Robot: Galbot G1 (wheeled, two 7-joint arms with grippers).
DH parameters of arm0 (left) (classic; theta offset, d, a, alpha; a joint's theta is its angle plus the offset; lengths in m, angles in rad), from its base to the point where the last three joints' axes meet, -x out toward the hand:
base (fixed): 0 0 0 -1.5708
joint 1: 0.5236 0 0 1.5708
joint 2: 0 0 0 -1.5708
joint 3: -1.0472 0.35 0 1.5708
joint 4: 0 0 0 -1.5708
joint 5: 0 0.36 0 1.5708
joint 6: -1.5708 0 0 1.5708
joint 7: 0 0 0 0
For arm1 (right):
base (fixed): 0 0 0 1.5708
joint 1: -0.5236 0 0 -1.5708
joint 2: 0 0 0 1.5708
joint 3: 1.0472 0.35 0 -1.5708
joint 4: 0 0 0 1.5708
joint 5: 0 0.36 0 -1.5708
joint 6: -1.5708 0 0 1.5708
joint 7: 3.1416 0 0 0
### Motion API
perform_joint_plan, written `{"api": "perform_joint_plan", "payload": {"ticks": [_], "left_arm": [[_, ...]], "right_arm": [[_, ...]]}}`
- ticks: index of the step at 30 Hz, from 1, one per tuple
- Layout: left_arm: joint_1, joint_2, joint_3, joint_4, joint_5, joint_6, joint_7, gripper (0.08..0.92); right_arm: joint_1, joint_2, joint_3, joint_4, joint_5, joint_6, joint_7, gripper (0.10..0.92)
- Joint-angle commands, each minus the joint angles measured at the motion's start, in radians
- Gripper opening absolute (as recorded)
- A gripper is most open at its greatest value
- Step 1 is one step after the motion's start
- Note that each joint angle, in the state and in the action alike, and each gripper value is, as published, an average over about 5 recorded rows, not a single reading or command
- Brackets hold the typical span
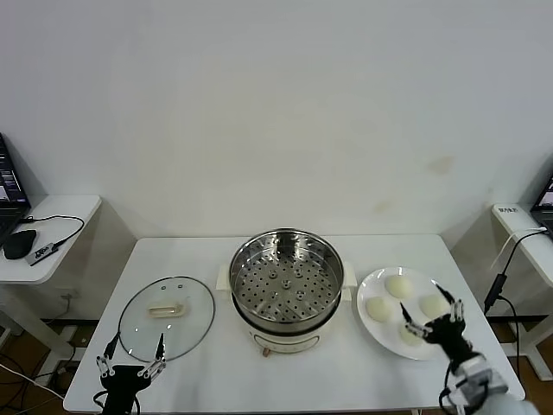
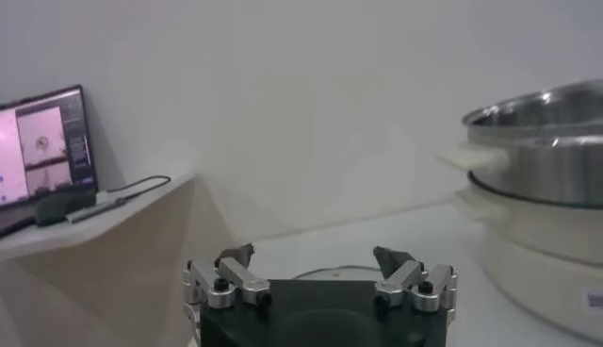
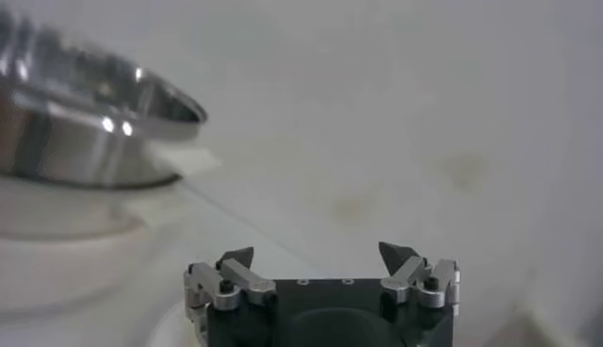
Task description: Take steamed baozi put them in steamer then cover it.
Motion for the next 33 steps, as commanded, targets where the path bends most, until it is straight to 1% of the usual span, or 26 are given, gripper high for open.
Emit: {"api": "perform_joint_plan", "payload": {"ticks": [1,5,7,11,14,18,23,33], "left_arm": [[-0.026,0.008,-0.004,-0.01,0.083,0.086,-0.004,0.823],[-0.023,0.006,-0.006,-0.015,0.091,0.095,-0.005,0.823],[-0.022,0.002,-0.007,-0.017,0.093,0.098,-0.008,0.823],[-0.021,-0.004,-0.009,-0.019,0.099,0.105,-0.012,0.823],[-0.02,-0.005,-0.012,-0.025,0.102,0.112,-0.015,0.823],[-0.017,-0.005,-0.021,-0.038,0.1,0.116,-0.017,0.823],[-0.02,-0.007,-0.029,-0.039,0.099,0.117,-0.019,0.823],[-0.032,0.004,-0.039,-0.036,0.099,0.13,-0.016,0.823]], "right_arm": [[0.367,-0.408,-0.123,-0.232,-0.243,-0.048,-0.29,0.823],[0.594,-0.52,-0.343,-0.333,-0.241,-0.054,-0.411,0.823],[0.726,-0.552,-0.466,-0.389,-0.24,-0.054,-0.471,0.823],[0.969,-0.588,-0.728,-0.496,-0.228,-0.05,-0.614,0.823],[1.138,-0.595,-0.921,-0.55,-0.194,-0.056,-0.691,0.823],[1.3,-0.573,-1.124,-0.62,-0.158,-0.062,-0.741,0.823],[1.4,-0.523,-1.265,-0.676,-0.122,-0.059,-0.774,0.823],[1.419,-0.426,-1.368,-0.755,-0.138,-0.04,-0.799,0.823]]}}
